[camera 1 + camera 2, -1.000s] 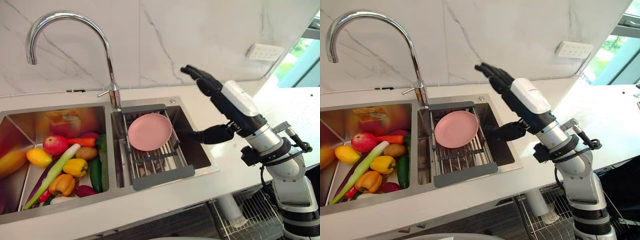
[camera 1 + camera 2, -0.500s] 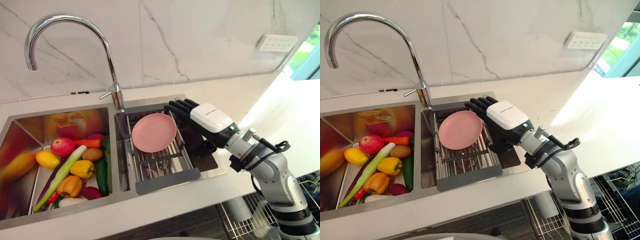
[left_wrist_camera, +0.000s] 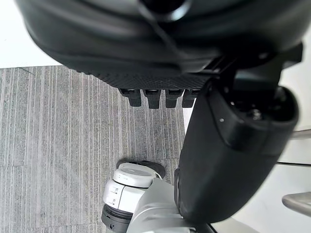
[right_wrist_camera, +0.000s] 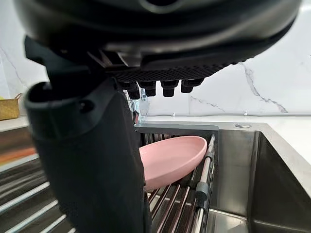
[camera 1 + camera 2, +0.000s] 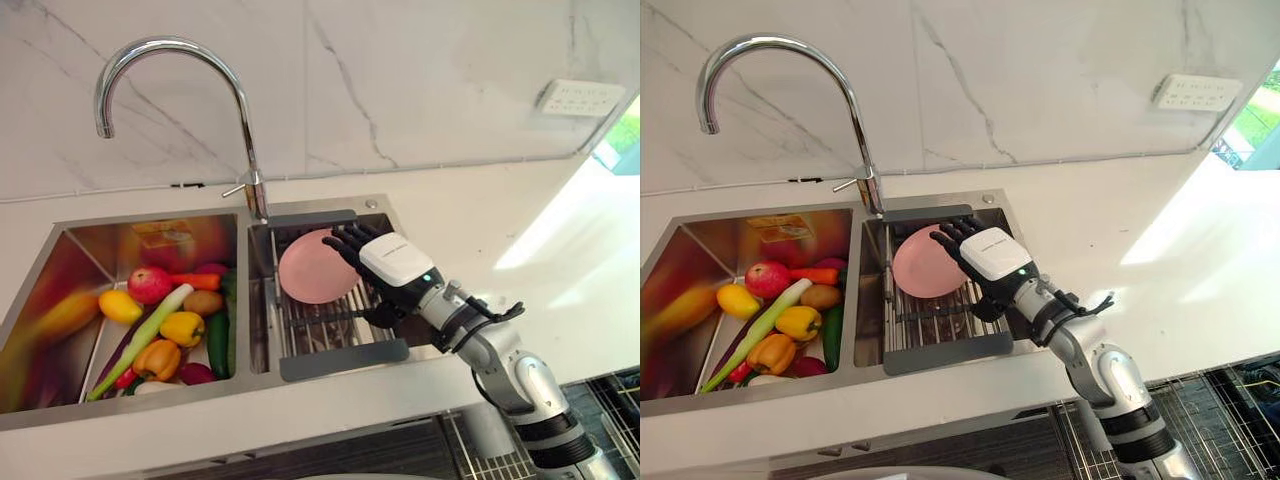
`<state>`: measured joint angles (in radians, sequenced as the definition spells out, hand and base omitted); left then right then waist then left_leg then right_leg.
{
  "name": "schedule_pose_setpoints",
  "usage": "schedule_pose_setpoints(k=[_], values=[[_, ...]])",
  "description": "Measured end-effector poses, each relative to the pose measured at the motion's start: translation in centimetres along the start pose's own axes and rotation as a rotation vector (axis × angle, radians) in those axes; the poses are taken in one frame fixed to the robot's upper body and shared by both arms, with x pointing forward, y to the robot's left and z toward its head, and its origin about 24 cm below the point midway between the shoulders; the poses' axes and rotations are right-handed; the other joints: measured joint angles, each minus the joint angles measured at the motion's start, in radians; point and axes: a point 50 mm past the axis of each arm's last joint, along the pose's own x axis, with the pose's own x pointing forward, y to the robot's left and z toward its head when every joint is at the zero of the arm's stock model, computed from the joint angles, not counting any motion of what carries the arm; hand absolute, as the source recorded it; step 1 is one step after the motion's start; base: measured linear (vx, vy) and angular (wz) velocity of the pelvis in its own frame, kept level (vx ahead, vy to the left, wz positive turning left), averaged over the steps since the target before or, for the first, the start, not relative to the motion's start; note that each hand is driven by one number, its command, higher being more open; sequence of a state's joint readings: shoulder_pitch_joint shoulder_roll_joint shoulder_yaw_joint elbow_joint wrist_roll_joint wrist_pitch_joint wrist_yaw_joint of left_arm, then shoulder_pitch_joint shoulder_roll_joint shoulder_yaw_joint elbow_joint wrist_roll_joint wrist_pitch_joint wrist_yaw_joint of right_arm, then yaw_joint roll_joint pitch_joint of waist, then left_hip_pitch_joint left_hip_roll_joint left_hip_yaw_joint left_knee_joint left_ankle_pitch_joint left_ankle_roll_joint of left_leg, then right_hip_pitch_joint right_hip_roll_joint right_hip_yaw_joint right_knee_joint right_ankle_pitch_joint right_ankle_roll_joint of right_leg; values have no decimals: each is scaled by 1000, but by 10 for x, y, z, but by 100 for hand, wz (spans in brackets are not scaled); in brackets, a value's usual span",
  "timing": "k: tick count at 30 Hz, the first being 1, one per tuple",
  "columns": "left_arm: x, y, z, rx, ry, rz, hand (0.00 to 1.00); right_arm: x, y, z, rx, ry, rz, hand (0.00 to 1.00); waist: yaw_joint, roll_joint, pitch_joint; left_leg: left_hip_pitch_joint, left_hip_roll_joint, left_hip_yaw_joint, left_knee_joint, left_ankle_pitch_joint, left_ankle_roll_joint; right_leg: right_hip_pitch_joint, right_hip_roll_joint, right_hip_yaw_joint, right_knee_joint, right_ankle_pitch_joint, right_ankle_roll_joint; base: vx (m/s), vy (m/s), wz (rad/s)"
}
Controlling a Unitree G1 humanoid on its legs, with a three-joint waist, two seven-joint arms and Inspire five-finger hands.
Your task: Walk over to the sink, pick up the cup, carry it to the dishwasher, place the cup inside the dishwasher, then close the dishwasher door
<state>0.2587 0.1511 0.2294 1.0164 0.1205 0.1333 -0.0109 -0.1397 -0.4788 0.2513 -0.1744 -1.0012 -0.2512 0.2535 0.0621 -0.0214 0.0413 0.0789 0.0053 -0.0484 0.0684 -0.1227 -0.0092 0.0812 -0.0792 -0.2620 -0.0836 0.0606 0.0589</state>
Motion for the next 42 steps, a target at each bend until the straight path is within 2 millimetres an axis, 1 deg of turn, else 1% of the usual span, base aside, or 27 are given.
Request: schedule_pose_setpoints(k=[4,8,9,14,15,18,23,26,28,30,32,35,42], values=[[0,0,1,2,2,-2,100,5,8,4,-26,-5,33,100,4,-2,-1,0,0,-13,-13,10,-7,0,0,-14,0,0,0,-36,-18,10],[0,1,3,16,-1,-11,100,13,17,5,-111,-5,86,100,11,-5,1,1,1,-23,-25,20,-11,0,-1,-21,0,0,0,-41,-19,8],[0,2,5,24,-7,-13,100,15,20,5,-129,-2,98,100,20,-6,2,1,2,-24,-25,21,-11,0,-1,-22,0,0,0,-42,-12,2],[0,4,6,43,-8,-19,100,25,24,6,-215,-15,101,100,26,-9,4,0,2,-25,-26,22,-11,0,-1,-23,0,0,0,-22,-4,0],[0,4,6,45,-8,-20,100,28,25,5,-245,-14,94,0,28,-10,5,0,1,-25,-26,22,-11,0,-1,-25,0,0,0,0,0,0],[0,4,9,76,-15,-26,100,32,30,1,-292,-5,79,0,36,-12,8,0,1,-27,-27,22,-11,0,-1,-29,0,0,0,0,0,0],[-1,8,15,127,-26,-32,100,41,32,4,-338,-39,61,0,32,-20,12,0,1,-27,-27,27,-13,0,-1,-29,0,1,1,-36,-6,-1],[-1,10,19,134,-34,-33,100,50,32,0,-357,-41,62,0,33,-28,17,0,1,-31,-40,41,-12,0,-1,-36,-1,3,1,-98,-22,6],[0,12,20,136,-27,-31,100,51,35,-3,-364,-35,58,0,34,-31,17,1,2,-37,-56,50,-17,-2,-1,-44,-1,4,1,-115,-33,10],[0,13,20,149,-19,-29,100,56,36,-5,-389,-19,44,0,36,-33,21,-1,4,-31,-75,69,-18,-10,-2,-48,-1,8,3,-148,-37,5],[0,14,22,170,-17,-31,100,57,39,-7,-397,2,28,0,37,-33,23,-1,9,-21,-86,76,-13,-12,-3,-53,-2,8,5,-129,-29,11],[0,14,25,173,-22,-31,100,57,42,-12,-401,42,-18,0,37,-30,26,-12,19,19,-97,84,-16,-25,-6,-63,-5,6,3,-108,-19,8],[0,12,25,161,-28,-35,100,53,40,-21,-364,83,-138,0,33,-17,43,-34,22,29,-99,95,-23,-49,-5,-63,-5,6,3,-35,-2,-1]])
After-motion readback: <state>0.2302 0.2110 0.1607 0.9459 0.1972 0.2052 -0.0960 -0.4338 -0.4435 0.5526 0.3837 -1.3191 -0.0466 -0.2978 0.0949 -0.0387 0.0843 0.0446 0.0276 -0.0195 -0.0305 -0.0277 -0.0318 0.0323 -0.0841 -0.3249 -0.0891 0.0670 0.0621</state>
